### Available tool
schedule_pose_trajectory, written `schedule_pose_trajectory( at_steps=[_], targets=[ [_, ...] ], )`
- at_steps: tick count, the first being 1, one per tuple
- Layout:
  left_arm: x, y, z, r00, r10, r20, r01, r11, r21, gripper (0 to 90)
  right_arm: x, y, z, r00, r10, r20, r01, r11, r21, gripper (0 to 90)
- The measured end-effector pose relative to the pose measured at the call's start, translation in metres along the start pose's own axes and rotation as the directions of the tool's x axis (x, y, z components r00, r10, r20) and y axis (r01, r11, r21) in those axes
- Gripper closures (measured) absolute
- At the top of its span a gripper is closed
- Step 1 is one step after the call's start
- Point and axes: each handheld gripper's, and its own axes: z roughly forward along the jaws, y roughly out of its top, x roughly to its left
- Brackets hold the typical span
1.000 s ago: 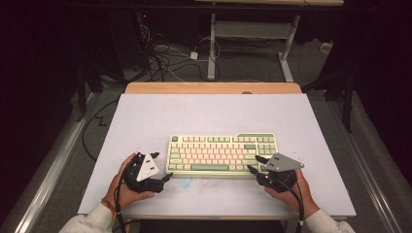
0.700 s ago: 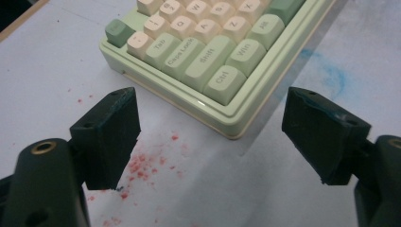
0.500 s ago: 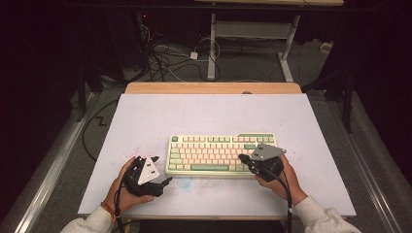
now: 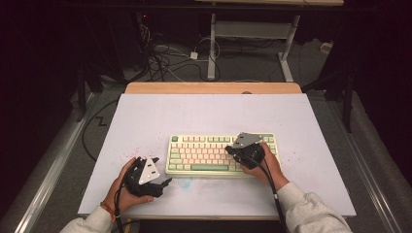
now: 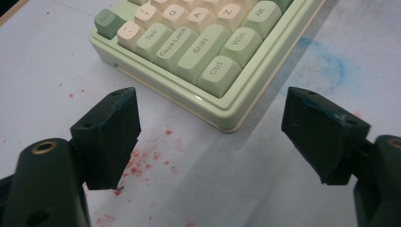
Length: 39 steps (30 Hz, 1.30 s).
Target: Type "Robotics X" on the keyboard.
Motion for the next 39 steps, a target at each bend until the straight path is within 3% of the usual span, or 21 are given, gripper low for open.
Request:
schedule_pose_trajectory(
  at_steps=[17, 29, 35, 39],
  targets=[
    [-0.001, 0.0, 0.002, 0.9998, -0.005, 0.018, 0.005, 0.9998, 0.017, 19.9, -0.002, -0.001, 0.012, 1.0, -0.006, 0.006, 0.005, 0.999, 0.04, 90.0],
    [-0.001, 0.0, 0.002, 0.9998, 0.002, 0.019, -0.002, 0.9997, 0.023, 20.1, -0.005, 0.002, -0.004, 0.9998, 0.014, 0.014, -0.014, 0.999, -0.037, 85.3],
    [-0.001, 0.0, 0.002, 0.9999, 0.001, 0.017, -0.001, 0.9998, 0.021, 20.2, -0.006, 0.002, -0.014, 0.999, 0.038, 0.022, -0.036, 0.996, -0.082, 76.1],
    [0.0, 0.0, 0.002, 0.9999, 0.007, 0.009, -0.007, 0.9996, 0.026, 20.4, -0.004, 0.003, -0.02, 0.9986, 0.036, 0.038, -0.031, 0.993, -0.11, 61.8]
  ],
)
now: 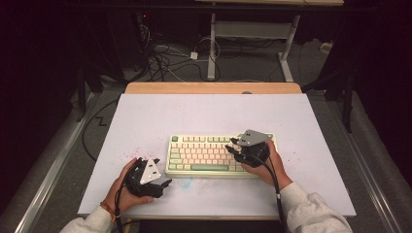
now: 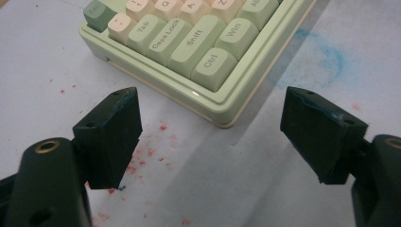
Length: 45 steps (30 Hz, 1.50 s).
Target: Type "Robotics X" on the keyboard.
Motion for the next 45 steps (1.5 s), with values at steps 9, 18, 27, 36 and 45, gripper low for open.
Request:
schedule_pose_trajectory(
  at_steps=[9, 18, 27, 36, 45],
  targets=[
    [0.0, 0.0, -0.001, 1.0, -0.008, -0.001, 0.008, 1.0, -0.006, 20.4, 0.003, -0.002, -0.013, 0.9986, -0.011, 0.052, 0.014, 0.998, -0.066, 35.4],
    [0.001, 0.0, -0.003, 0.9999, -0.015, -0.007, 0.015, 0.9998, -0.016, 20.8, 0.002, -0.011, -0.033, 0.9941, 0.016, 0.108, -0.005, 0.994, -0.106, 26.8],
    [0.003, 0.0, -0.006, 0.9982, -0.056, -0.022, 0.055, 0.9975, -0.045, 23.3, 0.003, -0.03, -0.055, 0.9893, 0.019, 0.145, -0.003, 0.994, -0.106, 24.6],
    [0.005, 0.001, -0.009, 0.9969, -0.071, -0.035, 0.069, 0.9962, -0.053, 32.1, 0.008, -0.051, -0.069, 0.9867, 0.022, 0.161, -0.01, 0.997, -0.074, 25.3],
    [0.008, 0.002, -0.012, 0.9962, -0.084, -0.019, 0.083, 0.9949, -0.058, 49.3, 0.012, -0.068, -0.077, 0.9859, 0.016, 0.167, -0.007, 0.998, -0.058, 25.5]
  ],
)
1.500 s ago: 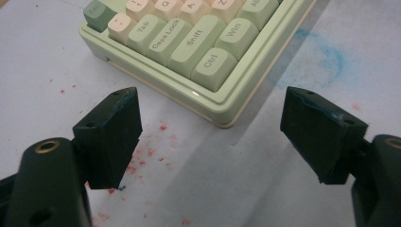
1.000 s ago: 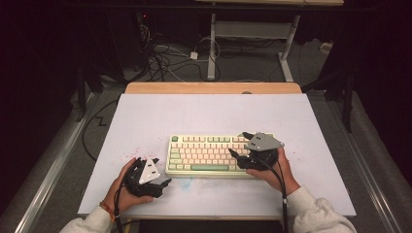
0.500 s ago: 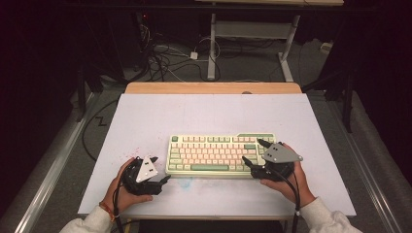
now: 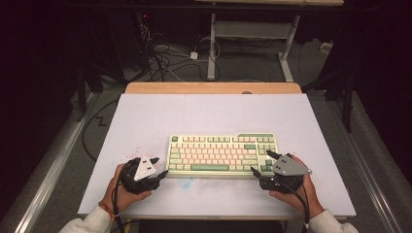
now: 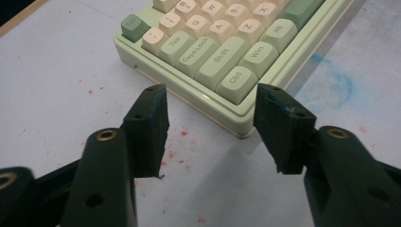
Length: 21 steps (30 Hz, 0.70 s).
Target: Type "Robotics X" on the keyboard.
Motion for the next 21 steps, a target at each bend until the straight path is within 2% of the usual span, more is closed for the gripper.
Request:
schedule_pose_trajectory(
  at_steps=[4, 8, 11, 16, 21],
  targets=[
    [0.002, 0.003, -0.001, 0.9986, -0.021, 0.048, 0.021, 0.9998, -0.004, 65.1, 0.001, -0.006, -0.004, 0.9999, 0.01, -0.003, -0.01, 1.0, 0.009, 25.5],
    [0.004, 0.009, 0.001, 0.9974, 0.002, 0.072, -0.003, 0.9999, 0.015, 79.3, 0.002, -0.009, -0.006, 0.9999, 0.015, -0.007, -0.015, 1.0, 0.019, 25.5],
    [0.005, 0.015, 0.004, 0.9964, 0.003, 0.085, -0.005, 0.9997, 0.023, 87.2, 0.002, -0.01, -0.007, 0.9999, 0.016, -0.006, -0.016, 1.0, 0.021, 25.5],
    [0.007, 0.026, 0.01, 0.9954, -0.002, 0.096, -0.003, 0.999, 0.044, 88.2, 0.003, -0.011, -0.006, 0.9999, 0.012, -0.009, -0.011, 1.0, 0.025, 25.5],
    [0.01, 0.039, 0.015, 0.9913, -0.018, 0.13, 0.012, 0.9986, 0.052, 88.1, 0.005, -0.011, -0.004, 0.9999, 0.003, -0.015, -0.002, 0.999, 0.037, 25.5]
  ],
)
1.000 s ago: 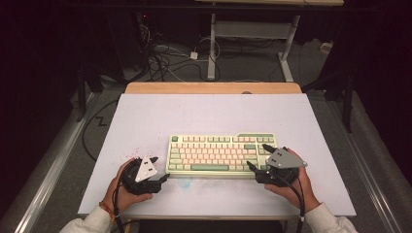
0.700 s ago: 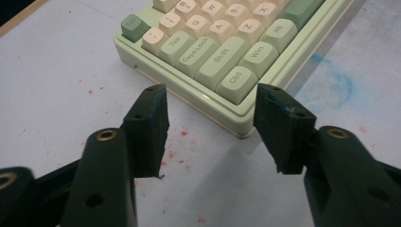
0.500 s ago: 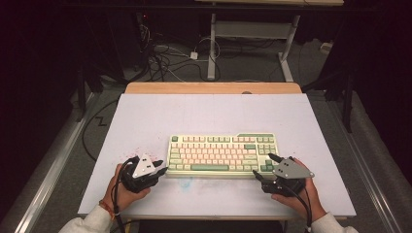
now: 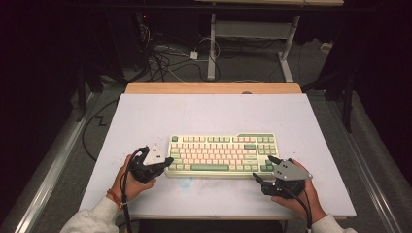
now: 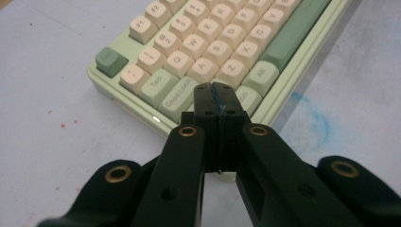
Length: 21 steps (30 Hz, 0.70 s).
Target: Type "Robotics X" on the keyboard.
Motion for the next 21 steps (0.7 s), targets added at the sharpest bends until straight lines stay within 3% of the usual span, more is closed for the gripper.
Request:
schedule_pose_trajectory(
  at_steps=[8, 21],
  targets=[
    [-0.001, 0.018, 0.013, 0.9995, 0.031, 0.004, -0.031, 0.9983, 0.048, 88.2, 0.001, 0.0, 0.002, 0.9999, -0.01, -0.008, 0.01, 1.0, 0.01, 25.5],
    [-0.001, 0.052, 0.039, 0.9971, 0.067, 0.036, -0.069, 0.9955, 0.064, 88.2, 0.002, -0.001, 0.004, 0.9998, -0.015, -0.01, 0.016, 1.0, 0.018, 25.6]
  ],
)
